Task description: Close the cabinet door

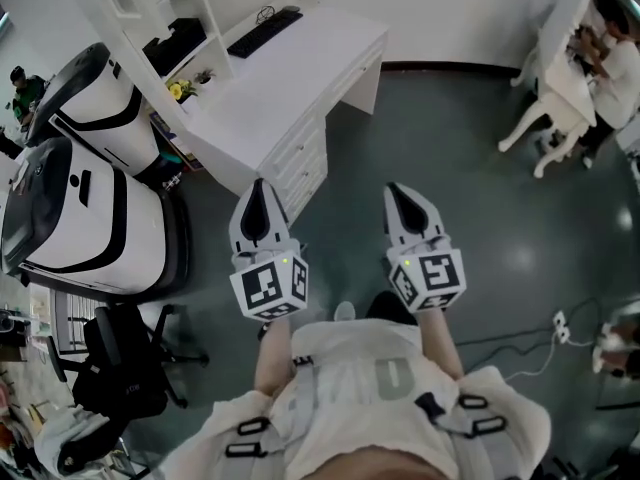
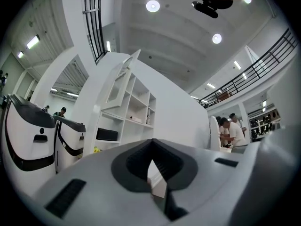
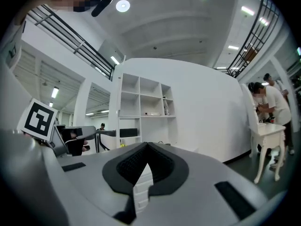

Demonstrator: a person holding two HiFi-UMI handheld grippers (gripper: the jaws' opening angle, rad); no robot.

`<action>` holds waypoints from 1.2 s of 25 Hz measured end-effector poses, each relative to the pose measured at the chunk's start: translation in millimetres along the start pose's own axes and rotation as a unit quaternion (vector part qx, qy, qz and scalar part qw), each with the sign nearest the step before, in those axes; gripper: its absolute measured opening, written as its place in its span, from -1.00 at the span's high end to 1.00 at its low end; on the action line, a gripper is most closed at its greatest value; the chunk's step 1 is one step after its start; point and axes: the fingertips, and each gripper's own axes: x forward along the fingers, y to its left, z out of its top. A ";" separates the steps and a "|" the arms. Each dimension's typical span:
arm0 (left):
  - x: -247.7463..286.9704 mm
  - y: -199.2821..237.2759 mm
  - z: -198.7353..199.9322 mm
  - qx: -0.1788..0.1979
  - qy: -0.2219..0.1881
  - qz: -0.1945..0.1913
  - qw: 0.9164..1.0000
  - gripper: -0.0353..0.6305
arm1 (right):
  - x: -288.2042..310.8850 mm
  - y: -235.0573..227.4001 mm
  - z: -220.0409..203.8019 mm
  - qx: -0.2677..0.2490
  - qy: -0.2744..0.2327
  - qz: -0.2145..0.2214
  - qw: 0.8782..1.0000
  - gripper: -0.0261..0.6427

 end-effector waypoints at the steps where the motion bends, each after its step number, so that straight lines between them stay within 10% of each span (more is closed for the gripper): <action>1: 4.7 5.1 0.9 -0.003 -0.002 0.004 1.000 0.88 | 4.4 -0.1 0.8 0.007 0.000 0.001 1.000 0.92; 30: 181.0 13.7 -18.4 0.026 -0.003 0.077 0.997 0.88 | 201.9 -74.6 11.5 0.036 -0.019 0.113 0.993 0.92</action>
